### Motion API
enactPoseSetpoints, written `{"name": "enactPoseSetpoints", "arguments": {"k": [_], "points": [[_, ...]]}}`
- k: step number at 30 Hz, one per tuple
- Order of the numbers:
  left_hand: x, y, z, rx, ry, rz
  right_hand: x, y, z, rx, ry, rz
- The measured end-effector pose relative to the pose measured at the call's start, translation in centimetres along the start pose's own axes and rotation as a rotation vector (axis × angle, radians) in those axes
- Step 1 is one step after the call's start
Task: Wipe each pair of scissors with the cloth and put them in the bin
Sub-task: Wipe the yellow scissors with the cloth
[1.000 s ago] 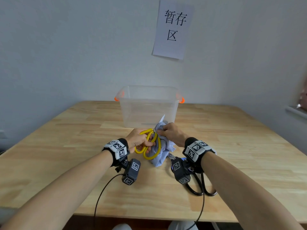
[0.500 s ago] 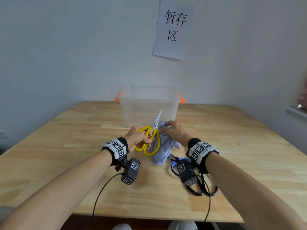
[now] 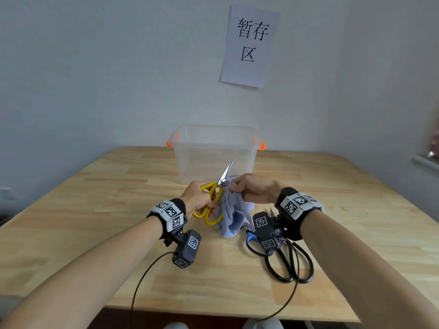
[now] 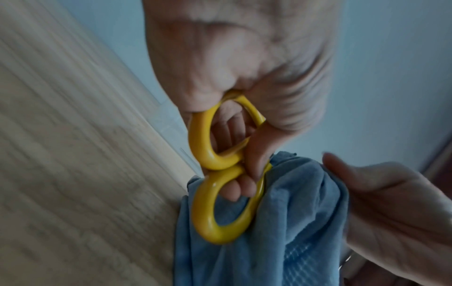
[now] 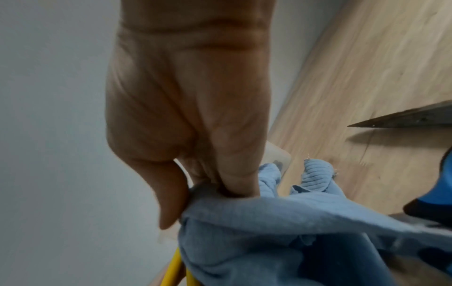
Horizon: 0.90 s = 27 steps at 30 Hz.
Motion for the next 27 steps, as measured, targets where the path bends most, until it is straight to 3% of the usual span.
{"name": "enactPoseSetpoints", "arguments": {"k": [13,18,27], "points": [[-0.3,-0.7,0.1,-0.011,-0.001,0.013,1.6,4.4,-1.5,0.428,0.112,0.031],[-0.3,-0.1,0.0,0.05,-0.01,0.057,1.3,3.1,-1.3,0.375,0.161,0.05],[-0.7,-0.9,0.3,-0.056,0.059,0.066,1.0,4.3,-0.2,0.626,0.315,0.153]]}}
Point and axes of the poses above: each hand's wrist, its own z-axis away from the middle knuckle, its own y-axis out of the back of the hand, x = y × z, the point moved 10 cm from there along -z, towards the middle knuckle, and after that the axes turned 12 degrees about z, right-handed, at the moved point
